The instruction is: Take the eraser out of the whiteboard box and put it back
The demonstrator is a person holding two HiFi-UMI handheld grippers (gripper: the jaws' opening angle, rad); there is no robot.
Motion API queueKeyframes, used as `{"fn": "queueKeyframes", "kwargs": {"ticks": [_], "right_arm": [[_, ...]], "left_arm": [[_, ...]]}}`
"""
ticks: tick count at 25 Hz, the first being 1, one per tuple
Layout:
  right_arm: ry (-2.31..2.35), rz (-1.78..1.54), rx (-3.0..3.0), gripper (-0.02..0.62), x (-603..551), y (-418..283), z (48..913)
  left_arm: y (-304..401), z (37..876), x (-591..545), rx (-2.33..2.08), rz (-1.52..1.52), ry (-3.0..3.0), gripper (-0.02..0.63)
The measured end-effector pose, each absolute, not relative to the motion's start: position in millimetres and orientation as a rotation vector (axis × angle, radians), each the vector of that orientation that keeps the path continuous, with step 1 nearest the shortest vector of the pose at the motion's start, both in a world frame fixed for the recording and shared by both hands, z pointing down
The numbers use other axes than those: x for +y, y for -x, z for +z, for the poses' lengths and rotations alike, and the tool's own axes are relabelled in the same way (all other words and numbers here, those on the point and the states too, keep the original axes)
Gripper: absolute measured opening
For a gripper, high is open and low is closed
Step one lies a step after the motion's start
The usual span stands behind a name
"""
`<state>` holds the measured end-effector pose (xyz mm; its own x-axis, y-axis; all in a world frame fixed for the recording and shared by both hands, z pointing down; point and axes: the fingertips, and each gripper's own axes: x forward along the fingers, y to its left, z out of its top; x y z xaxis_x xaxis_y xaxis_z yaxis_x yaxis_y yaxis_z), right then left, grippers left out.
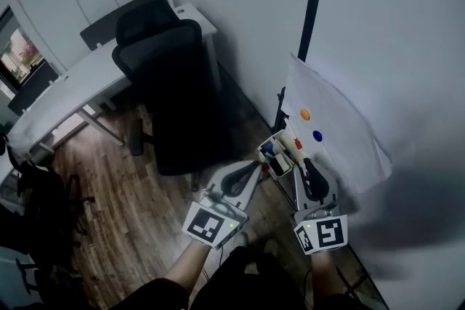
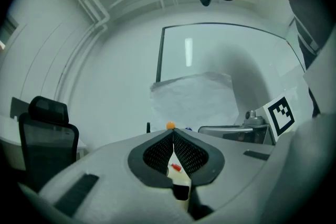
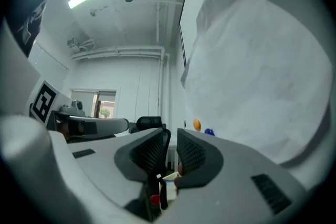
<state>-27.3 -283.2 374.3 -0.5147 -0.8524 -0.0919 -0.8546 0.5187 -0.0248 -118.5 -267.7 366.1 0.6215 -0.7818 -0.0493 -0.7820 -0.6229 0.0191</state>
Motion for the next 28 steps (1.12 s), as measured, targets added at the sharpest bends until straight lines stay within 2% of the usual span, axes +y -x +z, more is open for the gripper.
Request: {"fn": "queueKeyframes", "kwargs": {"ticks": [10,28], "right_arm": [[1.358,0.175,2.574,0.026,-242.9,21.9,301.2],[1.306,0.255,2.538,0.003,-221.2,18.1,282.0]], "left_arm": [[107.2,294.1,-233.5,1.266,0.137,2.666,0.005],[102.2,279.7,-214.7,1.276,0.143,2.61,0.005]]}}
